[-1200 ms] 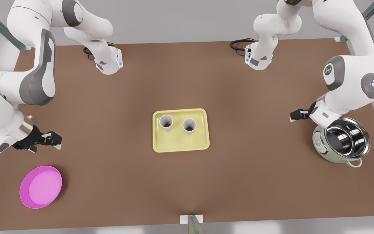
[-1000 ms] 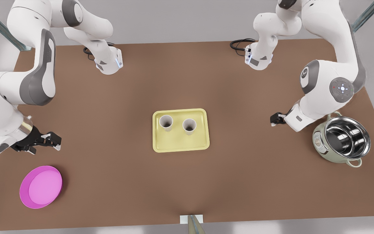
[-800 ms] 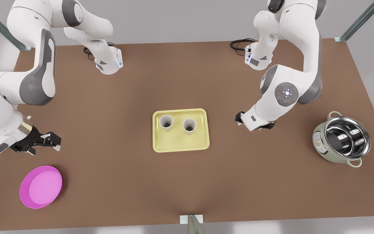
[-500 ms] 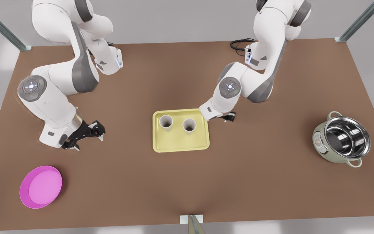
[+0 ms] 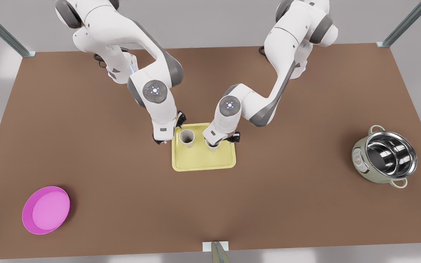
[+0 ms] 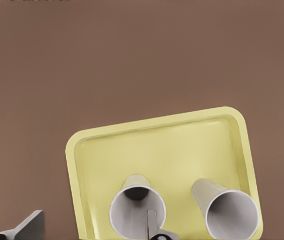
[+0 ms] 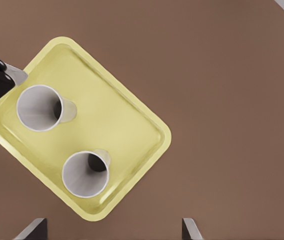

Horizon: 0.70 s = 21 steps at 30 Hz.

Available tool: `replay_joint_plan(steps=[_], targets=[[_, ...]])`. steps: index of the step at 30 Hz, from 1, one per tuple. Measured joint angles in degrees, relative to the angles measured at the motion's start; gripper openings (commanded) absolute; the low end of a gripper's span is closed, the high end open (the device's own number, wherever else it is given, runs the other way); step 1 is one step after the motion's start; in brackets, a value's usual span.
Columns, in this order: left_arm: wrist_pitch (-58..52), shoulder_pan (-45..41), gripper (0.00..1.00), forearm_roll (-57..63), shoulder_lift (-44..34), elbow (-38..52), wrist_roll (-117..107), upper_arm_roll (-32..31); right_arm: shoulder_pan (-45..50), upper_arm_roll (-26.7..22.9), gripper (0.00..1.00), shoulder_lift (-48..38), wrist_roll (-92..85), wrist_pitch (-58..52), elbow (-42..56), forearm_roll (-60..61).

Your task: Use the left arm to pick up the white IKEA cup from the tray and place it on the middle-left position; use the right arm to pick up the white IKEA cup from the tray and place it on the middle-right position

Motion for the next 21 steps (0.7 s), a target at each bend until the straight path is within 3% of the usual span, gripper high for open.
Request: replay_joint_plan(steps=[8,14,21], targets=[[4.5,0.5,1.00,2.0,4.5,-0.8,-5.5,0.1,0.4,0.0,1.00,5.2,1.3,7.6,-1.5,1.2],[10.1,-0.6,1.00,5.2,-0.1,-13.5,-7.9,0.1,0.2,-0.2,1.00,8.6,2.4,11.5,-1.7,1.8],[14.6,-1.8,1.00,6.2,0.3,-15.8,-10.4,0.1,0.1,-0.4,1.00,8.8,3.2,13.1,-5.1,1.9]])
